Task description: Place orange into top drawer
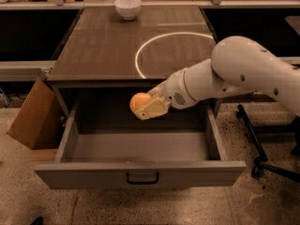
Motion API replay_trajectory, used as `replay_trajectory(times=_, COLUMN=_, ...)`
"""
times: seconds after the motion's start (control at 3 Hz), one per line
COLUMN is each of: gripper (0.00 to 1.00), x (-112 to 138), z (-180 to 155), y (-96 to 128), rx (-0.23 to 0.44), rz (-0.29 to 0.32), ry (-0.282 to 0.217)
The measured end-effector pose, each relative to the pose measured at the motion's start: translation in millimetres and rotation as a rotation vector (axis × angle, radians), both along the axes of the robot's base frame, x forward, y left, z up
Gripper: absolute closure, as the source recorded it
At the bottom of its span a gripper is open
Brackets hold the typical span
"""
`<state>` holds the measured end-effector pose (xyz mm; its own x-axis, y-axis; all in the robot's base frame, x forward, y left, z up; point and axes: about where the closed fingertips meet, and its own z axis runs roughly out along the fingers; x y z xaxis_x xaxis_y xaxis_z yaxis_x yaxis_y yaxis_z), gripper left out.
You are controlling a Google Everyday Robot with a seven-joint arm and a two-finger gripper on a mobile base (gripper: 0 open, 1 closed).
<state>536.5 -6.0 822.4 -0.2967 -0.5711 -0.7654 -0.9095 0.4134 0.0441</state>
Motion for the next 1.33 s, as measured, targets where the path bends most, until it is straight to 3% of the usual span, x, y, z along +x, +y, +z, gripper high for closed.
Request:
replay_trajectory(times=0.33, gripper=1.00, x=4, z=-27, y=-1, rx=-0.014, rz=-0.014, ry=0.043)
replay_trajectory(times=0.67, gripper=1.00, x=16, z=-75, y=-3, rx=-0.031, rz=-0.047, ry=0.110)
replay_trajectory(times=1.33, gripper=1.00, x=40, z=-150, y=4, rx=-0.054, rz=-0.098, ry=0.199)
